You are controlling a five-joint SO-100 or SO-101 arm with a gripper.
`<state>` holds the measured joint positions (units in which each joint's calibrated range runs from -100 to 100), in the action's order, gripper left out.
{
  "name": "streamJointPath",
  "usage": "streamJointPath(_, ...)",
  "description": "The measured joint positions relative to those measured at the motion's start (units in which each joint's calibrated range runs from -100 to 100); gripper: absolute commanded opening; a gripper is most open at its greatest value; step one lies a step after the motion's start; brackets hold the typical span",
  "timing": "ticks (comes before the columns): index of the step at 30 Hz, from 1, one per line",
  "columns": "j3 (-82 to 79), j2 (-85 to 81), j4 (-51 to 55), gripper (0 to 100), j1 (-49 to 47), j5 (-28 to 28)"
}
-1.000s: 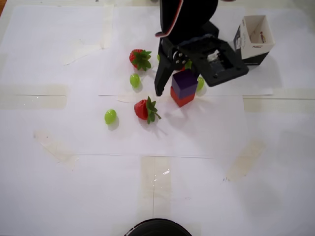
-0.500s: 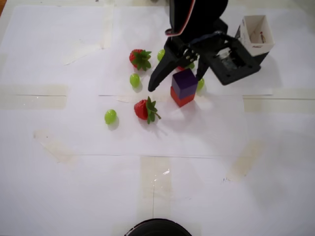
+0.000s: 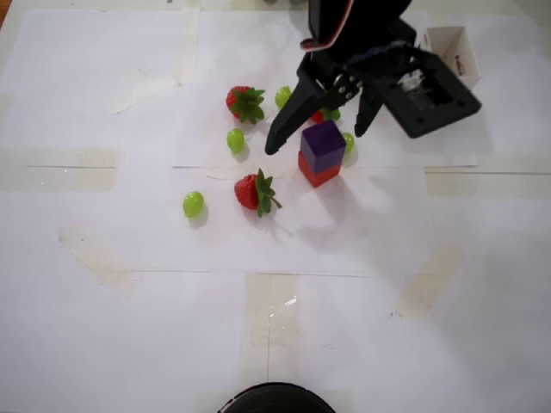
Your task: Put the purple cube on top of the red cube
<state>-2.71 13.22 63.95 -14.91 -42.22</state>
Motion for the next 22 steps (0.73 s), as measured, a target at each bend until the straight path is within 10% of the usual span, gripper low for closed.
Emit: streamJointPath(22,-1.45,-29.9,18.18,12,3.07,-3.22)
